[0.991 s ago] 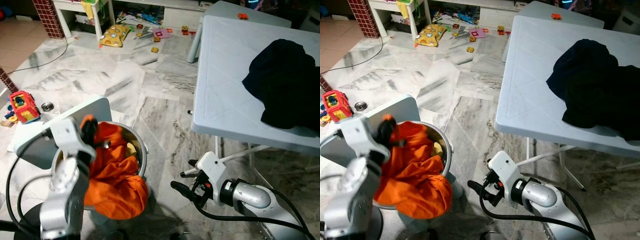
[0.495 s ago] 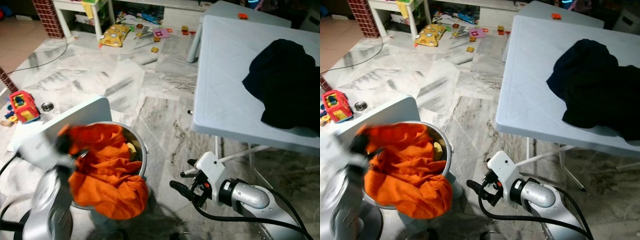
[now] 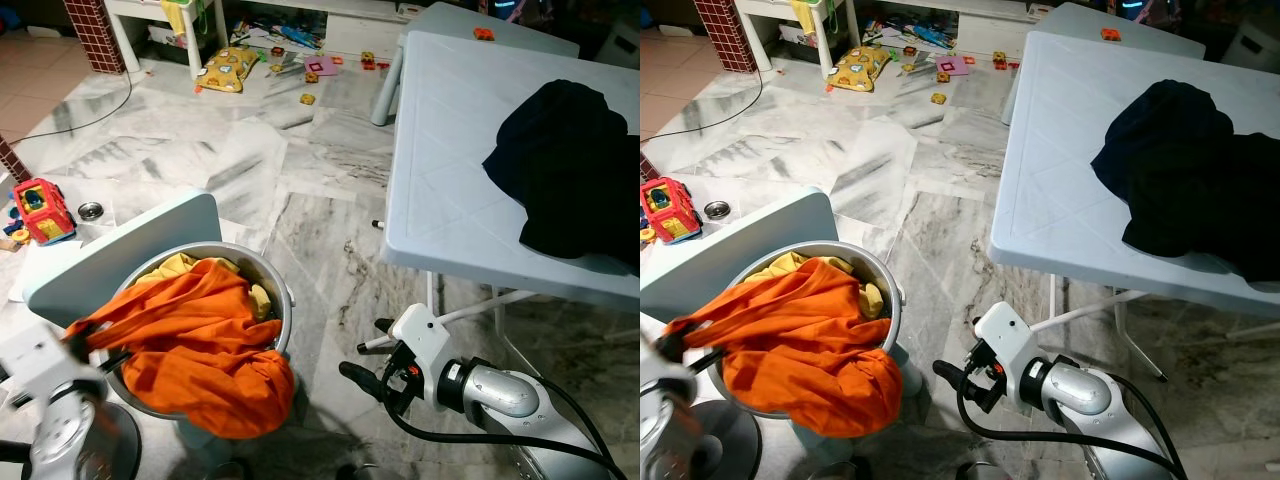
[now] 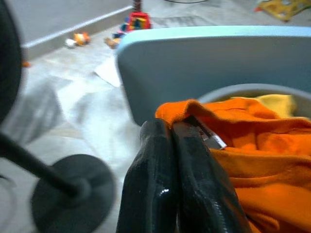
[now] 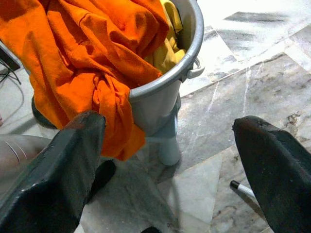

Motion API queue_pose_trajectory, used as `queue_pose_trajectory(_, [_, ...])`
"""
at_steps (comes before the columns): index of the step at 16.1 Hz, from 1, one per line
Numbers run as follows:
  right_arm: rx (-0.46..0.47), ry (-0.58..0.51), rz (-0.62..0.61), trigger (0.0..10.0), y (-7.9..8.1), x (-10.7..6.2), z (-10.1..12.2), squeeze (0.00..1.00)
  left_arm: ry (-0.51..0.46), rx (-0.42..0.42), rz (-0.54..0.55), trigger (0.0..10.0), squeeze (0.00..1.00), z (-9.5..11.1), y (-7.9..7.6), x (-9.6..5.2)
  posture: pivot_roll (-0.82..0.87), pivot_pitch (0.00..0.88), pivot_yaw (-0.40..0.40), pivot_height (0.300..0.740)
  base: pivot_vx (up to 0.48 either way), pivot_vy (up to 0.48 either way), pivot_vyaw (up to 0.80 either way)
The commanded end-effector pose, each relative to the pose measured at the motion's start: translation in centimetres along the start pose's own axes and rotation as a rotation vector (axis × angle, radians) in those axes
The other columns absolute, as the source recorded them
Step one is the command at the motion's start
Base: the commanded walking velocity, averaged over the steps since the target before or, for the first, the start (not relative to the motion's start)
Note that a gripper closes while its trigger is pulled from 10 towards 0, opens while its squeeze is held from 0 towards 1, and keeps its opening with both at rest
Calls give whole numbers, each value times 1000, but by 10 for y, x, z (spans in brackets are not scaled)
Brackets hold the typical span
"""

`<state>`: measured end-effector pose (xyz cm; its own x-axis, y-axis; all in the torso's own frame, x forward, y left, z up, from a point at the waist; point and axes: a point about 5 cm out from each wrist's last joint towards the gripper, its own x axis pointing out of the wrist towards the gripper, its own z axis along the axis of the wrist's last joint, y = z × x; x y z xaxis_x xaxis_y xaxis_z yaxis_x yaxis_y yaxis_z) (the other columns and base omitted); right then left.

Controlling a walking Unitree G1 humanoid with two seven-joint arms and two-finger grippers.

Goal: Hang hanger

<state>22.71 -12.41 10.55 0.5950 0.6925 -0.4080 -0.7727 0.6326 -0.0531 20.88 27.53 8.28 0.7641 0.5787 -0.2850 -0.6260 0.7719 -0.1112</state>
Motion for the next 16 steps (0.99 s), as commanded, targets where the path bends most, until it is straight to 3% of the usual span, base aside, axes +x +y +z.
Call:
queue_pose_trajectory(1, [4, 18, -3, 10000, 0, -1, -4, 0, 30, 74, 68, 627, 0, -7, 13, 0, -109, 178, -70, 740, 0, 0, 0])
queue_pose_trajectory(2, [5, 18, -4, 10000, 0, -1, -4, 0, 38, 140, 83, 10000, 0, -10, 16, 0, -112, 179, -69, 740, 0, 0, 0])
queue_pose_trajectory(3, [5, 19, -5, 10000, 0, -2, -4, 0, 30, 191, 76, 10000, 1000, -9, 14, -2, -112, 180, -69, 740, 0, 0, 0])
queue_pose_trajectory(5, [6, 21, -6, 10000, 0, -2, -5, 0, 17, 237, 46, 10000, 1000, -5, 2, -11, -109, 181, -68, 740, 0, 0, 0])
queue_pose_trajectory(9, [6, 21, -3, 10000, 1, -1, -6, 0, 96, 205, -17, 10000, 1000, -9, -16, -30, -104, 183, -68, 740, 0, 0, 0])
queue_pose_trajectory(12, [3, 21, 0, 10000, 1, 0, -5, 0, 128, 181, -135, 10000, 1000, -5, -41, -48, -98, 184, -69, 740, 0, 0, 0])
queue_pose_trajectory(16, [2, 19, 0, 10000, 1, 2, -5, 0, 212, 167, -210, 10000, 1000, -20, -48, -50, -96, 181, -66, 740, 0, 0, 0])
